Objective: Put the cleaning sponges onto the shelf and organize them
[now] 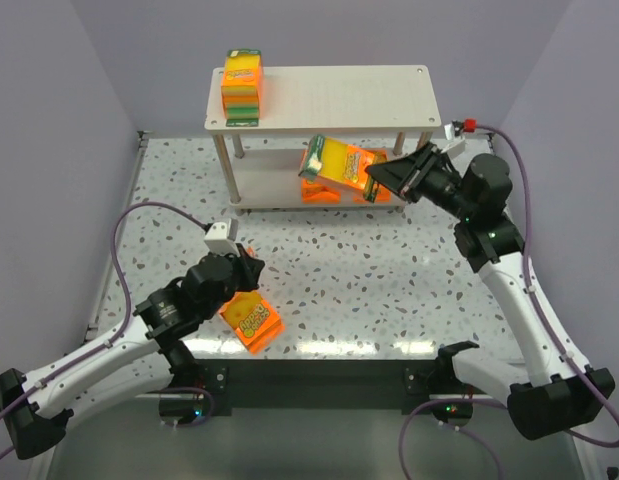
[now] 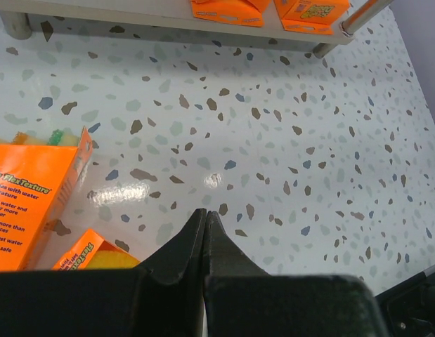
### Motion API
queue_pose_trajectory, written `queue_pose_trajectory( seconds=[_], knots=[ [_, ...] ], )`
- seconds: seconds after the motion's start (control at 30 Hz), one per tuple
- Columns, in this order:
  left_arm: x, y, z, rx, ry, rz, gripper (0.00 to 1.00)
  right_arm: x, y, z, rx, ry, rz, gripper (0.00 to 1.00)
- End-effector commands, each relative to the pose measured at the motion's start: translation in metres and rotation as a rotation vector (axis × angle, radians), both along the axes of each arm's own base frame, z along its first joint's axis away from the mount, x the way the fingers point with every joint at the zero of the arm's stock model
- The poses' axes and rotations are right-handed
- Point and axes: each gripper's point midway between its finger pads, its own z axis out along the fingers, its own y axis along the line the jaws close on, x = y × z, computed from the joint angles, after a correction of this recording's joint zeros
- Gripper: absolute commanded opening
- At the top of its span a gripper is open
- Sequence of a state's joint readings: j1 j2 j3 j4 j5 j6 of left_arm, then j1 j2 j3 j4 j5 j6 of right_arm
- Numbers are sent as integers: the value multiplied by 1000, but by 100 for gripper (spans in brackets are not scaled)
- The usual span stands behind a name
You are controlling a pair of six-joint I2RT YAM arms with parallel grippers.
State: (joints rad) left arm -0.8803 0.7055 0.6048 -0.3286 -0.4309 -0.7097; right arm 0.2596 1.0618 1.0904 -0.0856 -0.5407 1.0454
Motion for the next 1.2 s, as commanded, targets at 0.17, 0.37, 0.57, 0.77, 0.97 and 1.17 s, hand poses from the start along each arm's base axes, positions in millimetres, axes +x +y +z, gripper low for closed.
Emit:
queue_pose_trajectory(
  seconds=[0.17,0.37,0.57,0.77,0.97,1.17],
  knots=[
    [2,-2,19,-37,-16,8,0,55,-51,93,198,-87,-369,0],
    [1,-4,21,-42,-13,0,0,96,-105,91,319,-66,-724,0],
    [1,-2,24,-38,-15,6,0,121,-125,104,373,-68,-859,0],
    [1,-5,21,-38,-3,3,0,148,-122,105,406,-16,-900,0],
    [0,-3,19,-34,5,7,0,165,-117,94,411,52,-949,0],
    [0,-3,19,-32,4,6,0,174,-111,86,431,86,-990,0]
  ],
)
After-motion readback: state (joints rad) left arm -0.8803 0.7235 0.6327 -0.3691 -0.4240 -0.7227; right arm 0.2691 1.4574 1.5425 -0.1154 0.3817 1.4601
